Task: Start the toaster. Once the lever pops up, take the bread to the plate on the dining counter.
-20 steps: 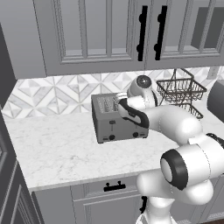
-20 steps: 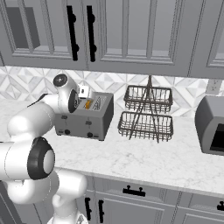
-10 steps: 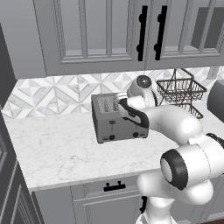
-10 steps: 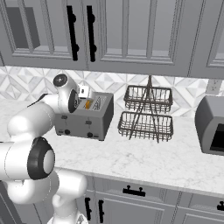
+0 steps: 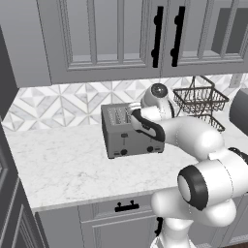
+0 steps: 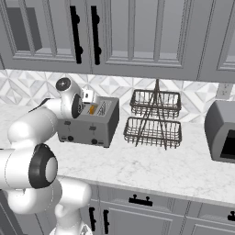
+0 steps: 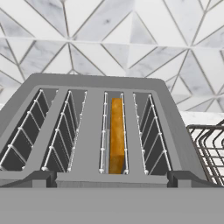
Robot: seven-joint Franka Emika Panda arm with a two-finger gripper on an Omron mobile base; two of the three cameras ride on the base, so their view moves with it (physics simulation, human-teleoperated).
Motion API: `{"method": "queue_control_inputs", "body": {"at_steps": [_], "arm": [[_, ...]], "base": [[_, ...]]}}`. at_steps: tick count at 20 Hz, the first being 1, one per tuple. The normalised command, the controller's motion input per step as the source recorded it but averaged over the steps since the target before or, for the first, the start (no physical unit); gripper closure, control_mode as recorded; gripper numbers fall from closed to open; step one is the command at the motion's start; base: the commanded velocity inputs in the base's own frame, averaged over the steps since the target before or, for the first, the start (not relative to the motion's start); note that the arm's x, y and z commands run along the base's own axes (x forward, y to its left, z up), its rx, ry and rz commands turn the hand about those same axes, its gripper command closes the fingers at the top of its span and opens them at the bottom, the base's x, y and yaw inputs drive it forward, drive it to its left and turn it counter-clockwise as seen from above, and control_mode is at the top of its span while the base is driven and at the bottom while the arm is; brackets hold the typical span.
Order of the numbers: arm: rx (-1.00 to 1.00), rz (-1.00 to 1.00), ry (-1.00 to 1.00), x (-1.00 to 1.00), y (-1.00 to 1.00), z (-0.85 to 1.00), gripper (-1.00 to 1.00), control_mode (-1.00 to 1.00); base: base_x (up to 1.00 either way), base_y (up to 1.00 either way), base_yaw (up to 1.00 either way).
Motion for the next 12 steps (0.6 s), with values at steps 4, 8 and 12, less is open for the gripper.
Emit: {"method": "queue_control_inputs", "body": {"at_steps": [4, 8, 12], "arm": [[0.00, 0.00, 0.00, 0.00, 0.00, 0.00, -1.00, -1.00], [0.00, 0.00, 0.00, 0.00, 0.00, 0.00, -1.00, -1.00], [0.00, 0.00, 0.00, 0.00, 0.00, 0.00, -1.00, -1.00]], "base": [[0.00, 0.00, 0.00], [0.00, 0.00, 0.00], [0.00, 0.00, 0.00]]}}
